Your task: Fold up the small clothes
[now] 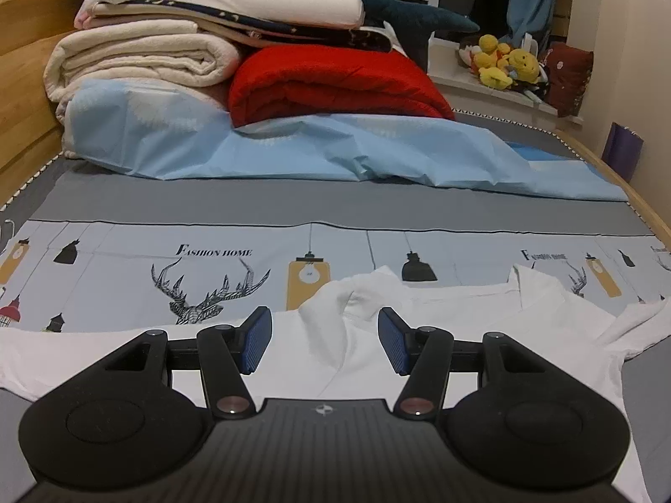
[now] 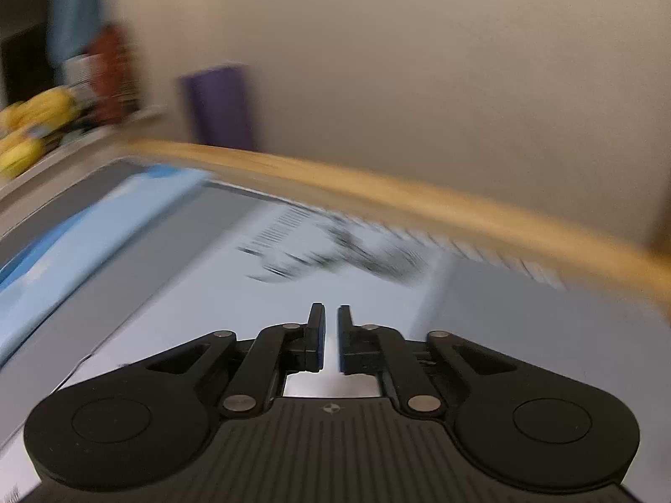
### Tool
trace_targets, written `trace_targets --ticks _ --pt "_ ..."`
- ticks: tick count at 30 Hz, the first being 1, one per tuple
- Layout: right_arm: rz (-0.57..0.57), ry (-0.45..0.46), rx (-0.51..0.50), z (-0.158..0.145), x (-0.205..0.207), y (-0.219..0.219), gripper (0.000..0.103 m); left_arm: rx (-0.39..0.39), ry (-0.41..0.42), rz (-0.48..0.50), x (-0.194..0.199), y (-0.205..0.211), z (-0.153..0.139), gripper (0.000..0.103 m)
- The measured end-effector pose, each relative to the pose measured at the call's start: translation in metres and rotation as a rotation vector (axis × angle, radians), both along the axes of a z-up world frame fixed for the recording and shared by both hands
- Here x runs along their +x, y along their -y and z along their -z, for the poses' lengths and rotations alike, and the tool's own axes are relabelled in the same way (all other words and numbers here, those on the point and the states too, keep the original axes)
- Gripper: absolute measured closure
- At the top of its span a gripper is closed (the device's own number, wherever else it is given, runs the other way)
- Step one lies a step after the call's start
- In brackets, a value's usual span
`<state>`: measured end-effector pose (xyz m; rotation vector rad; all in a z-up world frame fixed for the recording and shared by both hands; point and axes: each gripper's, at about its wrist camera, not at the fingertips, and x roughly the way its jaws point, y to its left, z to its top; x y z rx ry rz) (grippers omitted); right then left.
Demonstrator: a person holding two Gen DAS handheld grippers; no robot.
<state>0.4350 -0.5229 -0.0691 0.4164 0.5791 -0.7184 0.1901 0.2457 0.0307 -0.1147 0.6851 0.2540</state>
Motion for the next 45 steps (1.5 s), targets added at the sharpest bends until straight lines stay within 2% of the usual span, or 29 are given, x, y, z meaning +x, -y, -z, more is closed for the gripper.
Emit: trace_targets --ticks 4,7,9,12,13,15,16,17,18,20,21,22,24,28,33,35,38,41,43,45 --pt "0.019 0.015 0.12 0.041 -0.04 0.027 0.094 -0.009 -0.001 -0.008 0.0 -0.006 -0.001 0.041" --pt "-0.012 0.068 0.323 0.083 -0.057 0.044 0.094 -0.003 0.0 0.006 0.002 -0.002 0.0 0.041" --pt "-0.021 0.06 0.403 0.104 -0.057 0.048 0.079 0.012 -0.008 0.025 0.004 0.004 0.002 0.041" --pt "0.003 0.096 0.424 0.114 -0.055 0.046 0.068 0.039 -0.019 0.037 0.006 0.01 0.006 0.041" --pt "-0.009 0.111 0.432 0.116 -0.051 0.047 0.068 0.043 -0.022 0.037 0.007 0.01 0.007 0.041" --pt "-0.023 0.114 0.432 0.117 -0.046 0.045 0.071 0.04 -0.026 0.034 0.008 0.01 0.009 0.041" --pt "-0.032 0.112 0.426 0.117 -0.043 0.045 0.082 0.041 -0.028 0.033 0.009 0.01 0.01 0.041" --pt "-0.04 0.113 0.42 0.116 -0.042 0.044 0.102 0.043 -0.032 0.032 0.011 0.01 0.011 0.041" --pt "-0.029 0.123 0.398 0.112 -0.046 0.043 0.101 0.045 -0.035 0.032 0.012 0.01 0.012 0.041" --pt "0.062 0.195 0.23 0.087 -0.069 0.036 0.102 0.042 -0.04 0.035 0.015 0.012 0.013 0.041" --pt "0.091 0.183 0.166 0.08 -0.075 0.034 0.101 0.038 -0.039 0.039 0.015 0.012 0.013 0.041" --pt "0.115 0.15 0.16 0.08 -0.076 0.038 0.101 0.035 -0.037 0.046 0.016 0.013 0.012 0.041" --pt "0.161 0.069 0.216 0.09 -0.08 0.049 0.101 0.034 -0.035 0.06 0.017 0.016 0.012 0.041" --pt "0.213 0.011 0.262 0.099 -0.088 0.05 0.096 0.012 -0.061 0.092 0.019 0.021 0.019 0.041" --pt "0.25 -0.01 0.099 0.069 -0.094 0.013 0.095 0.003 -0.117 0.114 0.019 0.027 0.033 0.041" --pt "0.12 0.031 0.106 0.056 -0.091 -0.01 0.095 0.002 -0.117 0.111 0.019 0.028 0.034 0.041" --pt "-0.25 0.088 0.253 0.048 -0.062 -0.058 0.095 -0.005 -0.115 0.117 0.018 0.03 0.033 0.041" --pt "-0.591 0.071 0.312 0.044 -0.034 -0.134 0.095 0.003 -0.114 0.13 0.017 0.033 0.033 0.041" --pt "-0.738 0.036 0.362 0.046 -0.02 -0.183 0.094 0.008 -0.117 0.13 0.017 0.033 0.033 0.041" --pt "-0.821 0.008 0.375 0.05 -0.008 -0.226 0.084 0.002 -0.118 0.124 0.017 0.029 0.033 0.041"
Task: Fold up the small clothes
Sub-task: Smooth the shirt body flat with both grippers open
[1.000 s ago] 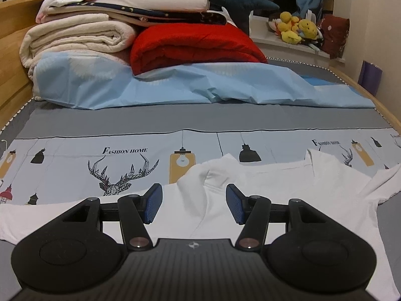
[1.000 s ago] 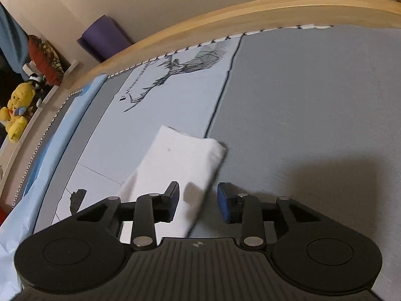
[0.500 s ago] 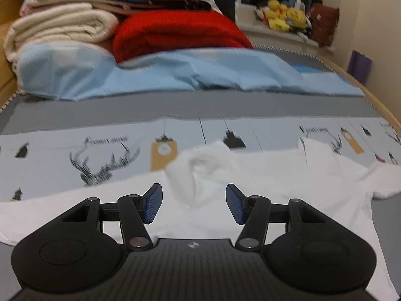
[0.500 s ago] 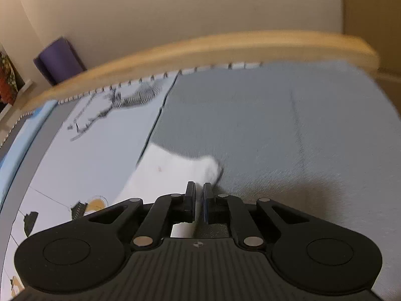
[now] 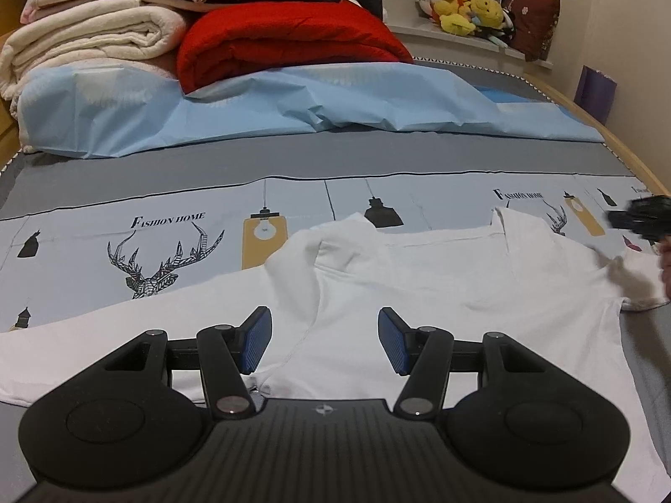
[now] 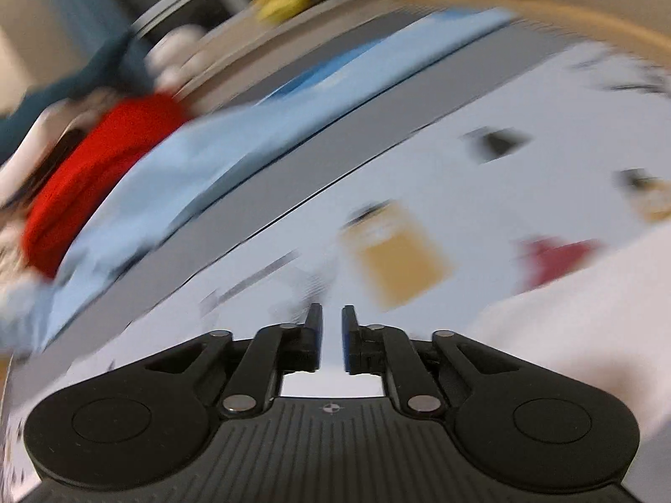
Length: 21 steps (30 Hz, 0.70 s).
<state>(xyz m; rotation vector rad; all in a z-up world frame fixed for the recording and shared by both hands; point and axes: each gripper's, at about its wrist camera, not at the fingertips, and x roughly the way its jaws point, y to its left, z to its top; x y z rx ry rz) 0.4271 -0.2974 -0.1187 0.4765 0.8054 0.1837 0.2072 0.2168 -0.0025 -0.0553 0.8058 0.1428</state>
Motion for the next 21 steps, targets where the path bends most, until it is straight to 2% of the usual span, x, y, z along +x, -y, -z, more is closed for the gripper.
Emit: trace_targets --ticks 3,7,8,9,12,15,17,21 --pt "-0.073 -0.036 0.002 0.009 0.018 -0.054 0.073 -0.013 0.0 -0.013 0.0 -0.007 -0.001 0.041" --pt "-0.116 -0.095 -0.088 0.029 0.044 -0.107 0.071 -0.027 0.007 -0.02 -0.003 -0.018 -0.004 0.041" --pt "-0.115 -0.112 -0.123 0.031 0.047 -0.116 0.076 -0.029 0.009 -0.021 -0.004 -0.021 -0.005 0.041" --pt "-0.114 -0.125 -0.158 0.035 0.052 -0.124 0.094 -0.03 0.012 -0.022 -0.005 -0.024 -0.006 0.041" --pt "-0.136 -0.046 -0.238 0.033 0.056 -0.146 0.094 -0.043 0.009 -0.039 -0.005 -0.032 -0.006 0.041" --pt "-0.208 0.063 -0.273 0.024 0.051 -0.158 0.094 -0.062 0.005 -0.043 -0.005 -0.036 -0.006 0.041" --pt "-0.208 0.041 -0.307 0.023 0.057 -0.163 0.093 -0.065 -0.003 -0.042 -0.005 -0.036 -0.005 0.041" --pt "-0.084 -0.003 -0.333 0.01 0.042 -0.137 0.083 -0.069 -0.012 -0.034 -0.005 -0.035 -0.003 0.041"
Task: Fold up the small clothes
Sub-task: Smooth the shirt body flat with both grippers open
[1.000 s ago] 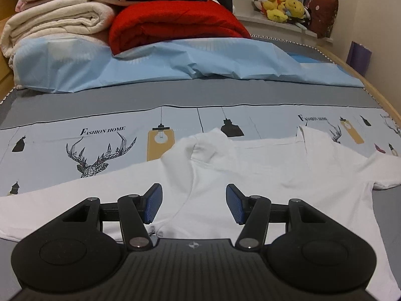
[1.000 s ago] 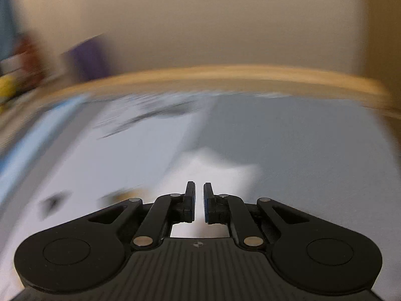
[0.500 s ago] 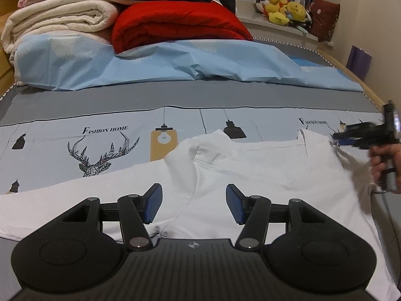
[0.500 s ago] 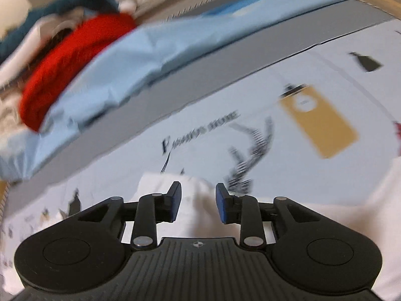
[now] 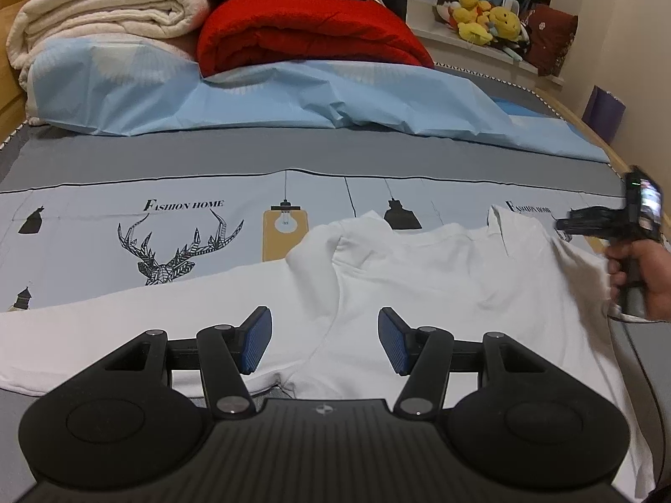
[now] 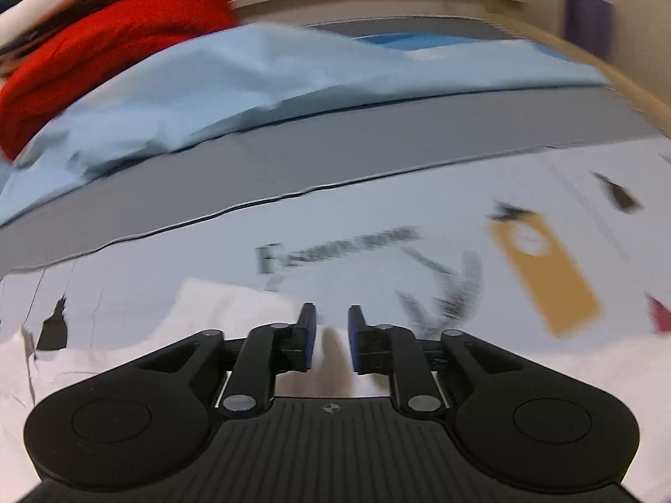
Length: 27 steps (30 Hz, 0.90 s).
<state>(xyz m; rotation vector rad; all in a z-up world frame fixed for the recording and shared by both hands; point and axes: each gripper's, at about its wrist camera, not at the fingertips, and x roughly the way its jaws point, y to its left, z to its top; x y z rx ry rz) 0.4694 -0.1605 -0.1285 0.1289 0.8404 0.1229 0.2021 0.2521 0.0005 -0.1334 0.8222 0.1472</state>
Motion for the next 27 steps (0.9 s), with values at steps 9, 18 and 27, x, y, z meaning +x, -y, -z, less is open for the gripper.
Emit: trace_targets --ticks 9,18,27 --pt "-0.111 -0.084 0.061 -0.027 -0.136 0.071 0.077 0.007 -0.089 0.034 -0.013 0.006 0.025 0.041" --pt "-0.177 -0.282 0.081 -0.036 -0.257 0.117 0.067 -0.113 -0.239 0.075 -0.063 0.022 0.062 0.069" --pt "-0.178 -0.445 0.02 -0.002 -0.324 0.116 0.067 -0.186 -0.429 0.106 -0.138 0.041 0.095 0.078"
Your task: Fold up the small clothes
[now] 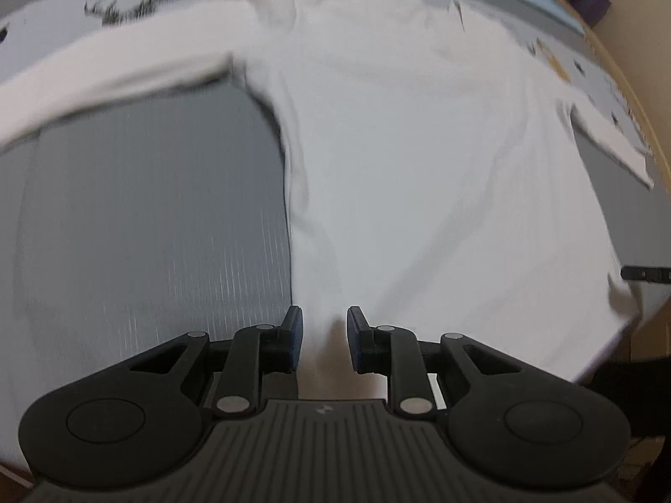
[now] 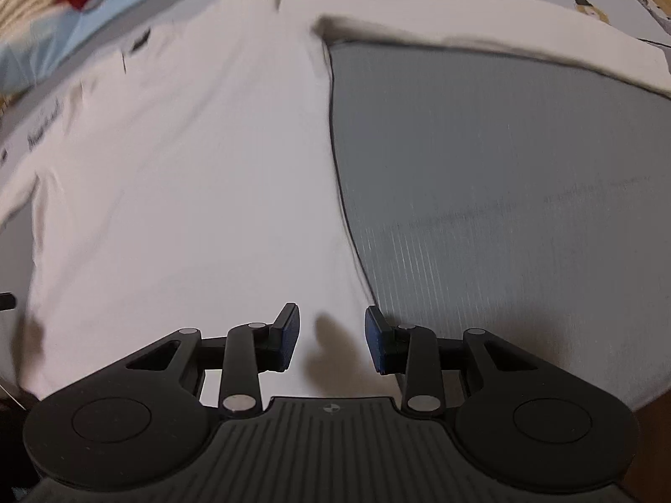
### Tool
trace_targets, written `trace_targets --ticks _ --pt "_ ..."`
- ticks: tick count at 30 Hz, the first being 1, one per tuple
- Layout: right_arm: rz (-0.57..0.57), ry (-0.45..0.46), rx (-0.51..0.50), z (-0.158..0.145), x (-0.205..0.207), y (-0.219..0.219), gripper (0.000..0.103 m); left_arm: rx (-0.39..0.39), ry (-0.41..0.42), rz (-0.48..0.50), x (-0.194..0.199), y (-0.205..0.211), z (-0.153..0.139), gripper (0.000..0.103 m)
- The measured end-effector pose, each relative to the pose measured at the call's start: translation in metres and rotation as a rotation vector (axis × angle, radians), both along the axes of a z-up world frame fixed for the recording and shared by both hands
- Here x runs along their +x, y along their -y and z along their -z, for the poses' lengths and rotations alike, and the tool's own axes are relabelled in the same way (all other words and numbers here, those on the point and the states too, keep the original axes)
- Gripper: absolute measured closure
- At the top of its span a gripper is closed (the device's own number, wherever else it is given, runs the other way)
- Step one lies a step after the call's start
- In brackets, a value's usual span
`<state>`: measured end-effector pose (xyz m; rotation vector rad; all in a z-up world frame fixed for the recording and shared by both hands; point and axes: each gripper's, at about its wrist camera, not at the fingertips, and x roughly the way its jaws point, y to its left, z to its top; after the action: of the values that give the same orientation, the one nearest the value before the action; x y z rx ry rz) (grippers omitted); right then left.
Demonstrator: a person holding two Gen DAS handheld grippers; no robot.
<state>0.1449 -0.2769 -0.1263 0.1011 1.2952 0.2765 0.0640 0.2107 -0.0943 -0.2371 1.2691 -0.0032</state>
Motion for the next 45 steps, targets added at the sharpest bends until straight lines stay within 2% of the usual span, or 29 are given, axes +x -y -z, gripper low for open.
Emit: trace_targets --ticks 5,11,14,16,17,18,21,23,25,26,27,28,29,30,32,35,37,38,40,42,45 --pt "-0.004 -0.021 -0.071 0.013 -0.022 0.001 0.067 0.008 -0.069 -0.023 -0.028 0.009 0.015 0.078" --pt "0.022 -0.016 -0.053 0.011 -0.039 0.008 0.067 0.051 -0.135 -0.052 -0.046 0.017 0.03 0.078" --pt "0.02 -0.003 -0.064 0.008 -0.046 0.008 0.068 0.07 -0.139 -0.047 -0.048 0.022 0.032 0.079" --pt "0.023 0.004 -0.085 0.008 -0.046 0.007 0.068 0.085 -0.138 -0.042 -0.05 0.025 0.033 0.087" --pt "0.034 0.011 -0.087 0.006 -0.046 0.008 0.068 0.093 -0.134 -0.042 -0.051 0.026 0.033 0.095" --pt "0.054 0.018 -0.085 0.004 -0.046 0.01 0.067 0.095 -0.128 -0.045 -0.052 0.026 0.032 0.097" --pt "0.078 0.036 -0.124 0.001 -0.046 0.018 0.067 0.107 -0.098 -0.039 -0.055 0.027 0.027 0.098" --pt "0.073 0.019 -0.132 0.006 -0.045 0.021 0.067 0.111 -0.079 -0.051 -0.059 0.025 0.022 0.098" --pt "0.063 -0.01 -0.14 0.014 -0.044 0.021 0.067 0.083 -0.082 -0.082 -0.062 0.021 0.022 0.097" --pt "0.057 -0.024 -0.14 0.018 -0.043 0.02 0.07 0.075 -0.094 -0.093 -0.062 0.018 0.021 0.095" --pt "0.048 -0.024 -0.142 0.018 -0.044 0.019 0.087 0.072 -0.109 -0.097 -0.061 0.017 0.023 0.092" --pt "0.04 -0.022 -0.136 0.016 -0.044 0.019 0.095 0.068 -0.121 -0.089 -0.059 0.017 0.023 0.091" --pt "0.043 -0.023 -0.125 0.014 -0.044 0.02 0.095 0.066 -0.129 -0.07 -0.06 0.019 0.026 0.091" --pt "0.057 -0.022 -0.12 0.011 -0.044 0.021 0.096 0.078 -0.131 -0.049 -0.058 0.02 0.025 0.098" --pt "0.082 -0.021 -0.123 0.006 -0.045 0.027 0.096 0.094 -0.121 -0.019 -0.058 0.025 0.022 0.099" --pt "0.09 -0.053 -0.119 0.008 -0.045 0.029 0.096 0.177 -0.069 -0.021 -0.059 0.023 0.01 0.099" --pt "0.066 -0.079 -0.133 0.016 -0.045 0.021 0.096 0.165 -0.103 -0.029 -0.058 0.021 0.014 0.099" --pt "0.046 -0.08 -0.147 0.018 -0.045 0.018 0.095 0.168 -0.13 -0.002 -0.058 0.026 0.019 0.098" --pt "0.005 -0.056 -0.205 0.015 -0.044 0.01 0.093 0.189 -0.142 0.037 -0.058 0.036 0.023 0.093" --pt "-0.007 -0.012 -0.264 0.009 -0.045 0.006 0.09 0.224 -0.081 0.022 -0.057 0.039 0.012 0.093" --pt "-0.034 0.158 -0.265 -0.015 -0.05 -0.003 0.09 0.194 0.042 0.049 -0.056 0.045 -0.009 0.093"
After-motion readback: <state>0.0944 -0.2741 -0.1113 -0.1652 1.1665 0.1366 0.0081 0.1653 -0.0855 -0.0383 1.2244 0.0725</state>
